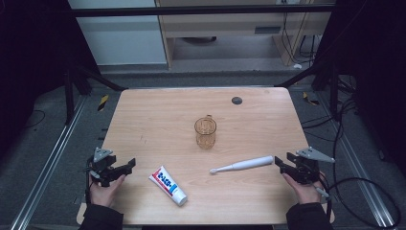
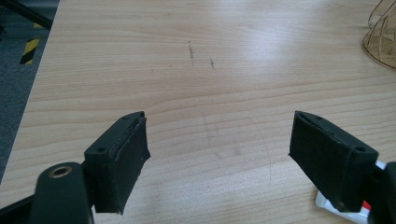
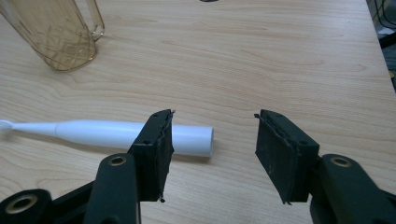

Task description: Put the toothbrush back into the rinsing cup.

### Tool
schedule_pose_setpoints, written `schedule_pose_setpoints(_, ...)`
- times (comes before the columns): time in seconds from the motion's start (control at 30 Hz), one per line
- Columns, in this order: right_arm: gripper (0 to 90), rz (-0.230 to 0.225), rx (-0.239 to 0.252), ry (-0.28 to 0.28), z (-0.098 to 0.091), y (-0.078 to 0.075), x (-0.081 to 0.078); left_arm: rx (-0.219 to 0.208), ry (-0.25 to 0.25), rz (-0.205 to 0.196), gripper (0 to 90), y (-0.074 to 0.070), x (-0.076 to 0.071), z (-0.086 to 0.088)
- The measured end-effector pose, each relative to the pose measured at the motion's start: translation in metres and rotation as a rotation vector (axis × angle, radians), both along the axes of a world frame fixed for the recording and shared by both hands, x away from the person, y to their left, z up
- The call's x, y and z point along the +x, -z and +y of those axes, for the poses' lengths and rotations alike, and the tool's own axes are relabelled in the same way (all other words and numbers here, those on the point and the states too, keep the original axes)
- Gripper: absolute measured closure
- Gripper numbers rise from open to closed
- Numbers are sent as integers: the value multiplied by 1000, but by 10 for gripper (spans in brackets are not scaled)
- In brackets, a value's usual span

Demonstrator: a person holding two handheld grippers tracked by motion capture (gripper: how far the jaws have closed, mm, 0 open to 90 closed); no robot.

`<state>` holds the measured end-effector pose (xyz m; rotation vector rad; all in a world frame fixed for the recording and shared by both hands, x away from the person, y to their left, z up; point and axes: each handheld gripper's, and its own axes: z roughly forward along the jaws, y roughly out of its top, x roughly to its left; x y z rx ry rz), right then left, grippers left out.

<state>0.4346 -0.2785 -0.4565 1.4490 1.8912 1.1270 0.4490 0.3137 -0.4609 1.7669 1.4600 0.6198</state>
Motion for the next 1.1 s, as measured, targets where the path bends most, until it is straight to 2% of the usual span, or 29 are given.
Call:
schedule_pose_setpoints(0.27,490,-3,-21,-32,9,-3,-2,3,2,-11,189,-1,-4,-2)
schedule_pose_setpoints(0.37,522,-3,-32,-42,13,-5,-2,-2,3,-17,200,-2,-4,-3)
schedule_pose_setpoints(0.4,557,-4,-36,-52,15,-7,-2,1,8,-13,206,-1,-3,-4)
schedule_pose_setpoints(0.57,604,1,-27,-67,19,-8,1,-2,10,-9,214,1,-2,-5)
schedule_pose_setpoints(0.8,663,-7,-28,-66,27,-7,17,20,36,0,250,3,-1,-10)
schedule_pose_setpoints(0.9,710,14,-42,-69,34,-4,25,23,40,0,258,3,-1,-11)
schedule_pose_setpoints(1.1,761,28,-67,-70,36,2,34,31,43,-2,264,4,-1,-13)
